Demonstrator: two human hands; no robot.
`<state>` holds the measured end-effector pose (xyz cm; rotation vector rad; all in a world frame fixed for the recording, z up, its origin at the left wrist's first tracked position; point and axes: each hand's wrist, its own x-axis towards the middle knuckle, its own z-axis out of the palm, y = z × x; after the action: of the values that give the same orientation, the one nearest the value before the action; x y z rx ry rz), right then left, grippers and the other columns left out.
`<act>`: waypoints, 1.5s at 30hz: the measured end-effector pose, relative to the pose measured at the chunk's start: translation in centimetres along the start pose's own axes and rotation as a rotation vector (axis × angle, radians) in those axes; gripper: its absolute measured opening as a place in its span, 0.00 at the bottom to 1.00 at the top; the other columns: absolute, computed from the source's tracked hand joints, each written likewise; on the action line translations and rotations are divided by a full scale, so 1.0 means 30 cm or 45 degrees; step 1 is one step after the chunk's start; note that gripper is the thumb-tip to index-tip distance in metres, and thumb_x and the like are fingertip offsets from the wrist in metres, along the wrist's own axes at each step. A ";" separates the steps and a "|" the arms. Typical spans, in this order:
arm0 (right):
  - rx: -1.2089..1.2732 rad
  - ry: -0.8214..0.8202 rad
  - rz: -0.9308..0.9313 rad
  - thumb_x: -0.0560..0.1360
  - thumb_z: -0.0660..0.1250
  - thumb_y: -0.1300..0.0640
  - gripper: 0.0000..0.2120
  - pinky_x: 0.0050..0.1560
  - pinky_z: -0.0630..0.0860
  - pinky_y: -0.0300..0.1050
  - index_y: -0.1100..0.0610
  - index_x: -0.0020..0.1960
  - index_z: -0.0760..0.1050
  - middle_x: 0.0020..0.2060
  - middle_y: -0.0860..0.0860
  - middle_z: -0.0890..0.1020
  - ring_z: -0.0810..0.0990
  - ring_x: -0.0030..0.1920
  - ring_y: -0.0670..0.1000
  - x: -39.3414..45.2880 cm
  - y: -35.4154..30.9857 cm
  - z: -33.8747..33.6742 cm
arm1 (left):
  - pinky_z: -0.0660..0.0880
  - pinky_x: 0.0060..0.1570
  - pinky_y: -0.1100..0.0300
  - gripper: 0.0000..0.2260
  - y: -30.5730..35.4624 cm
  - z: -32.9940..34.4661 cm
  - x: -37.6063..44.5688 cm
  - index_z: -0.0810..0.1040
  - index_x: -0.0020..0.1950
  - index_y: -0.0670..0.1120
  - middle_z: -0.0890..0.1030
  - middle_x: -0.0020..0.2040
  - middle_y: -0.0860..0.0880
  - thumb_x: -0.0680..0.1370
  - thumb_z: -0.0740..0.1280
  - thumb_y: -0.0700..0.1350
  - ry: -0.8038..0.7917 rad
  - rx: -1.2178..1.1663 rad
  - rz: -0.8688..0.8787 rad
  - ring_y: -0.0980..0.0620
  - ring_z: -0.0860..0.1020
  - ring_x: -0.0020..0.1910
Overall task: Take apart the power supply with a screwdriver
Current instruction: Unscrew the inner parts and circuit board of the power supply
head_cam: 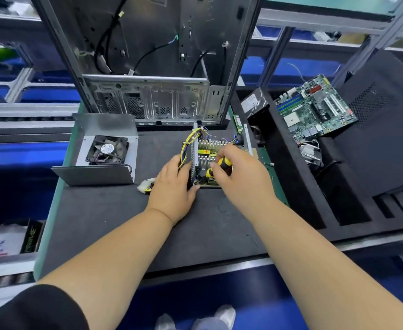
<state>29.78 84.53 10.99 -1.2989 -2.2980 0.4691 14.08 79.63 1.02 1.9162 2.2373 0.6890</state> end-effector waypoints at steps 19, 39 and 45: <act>-0.038 -0.187 -0.177 0.78 0.66 0.59 0.02 0.37 0.60 0.44 0.57 0.50 0.74 0.39 0.46 0.75 0.71 0.40 0.49 0.019 -0.048 -0.036 | 0.69 0.64 0.50 0.17 -0.021 -0.002 0.004 0.78 0.60 0.43 0.72 0.63 0.44 0.75 0.71 0.51 -0.025 -0.081 -0.031 0.41 0.72 0.61; -0.131 -0.366 -0.196 0.79 0.63 0.61 0.05 0.43 0.57 0.47 0.56 0.55 0.70 0.34 0.40 0.66 0.66 0.41 0.50 0.085 -0.092 -0.055 | 0.70 0.63 0.48 0.16 -0.029 0.003 0.011 0.79 0.57 0.42 0.73 0.61 0.43 0.74 0.72 0.49 -0.007 -0.147 -0.025 0.41 0.73 0.59; -0.165 -0.334 -0.189 0.80 0.63 0.49 0.08 0.39 0.60 0.48 0.54 0.50 0.70 0.35 0.44 0.72 0.68 0.39 0.49 0.070 -0.090 -0.052 | 0.70 0.62 0.49 0.16 -0.028 0.003 0.009 0.78 0.57 0.42 0.73 0.60 0.43 0.74 0.72 0.50 -0.001 -0.151 -0.021 0.41 0.72 0.58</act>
<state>27.77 85.12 14.10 -1.1720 -2.6602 0.4702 13.30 79.84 0.66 1.8402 2.1570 0.7998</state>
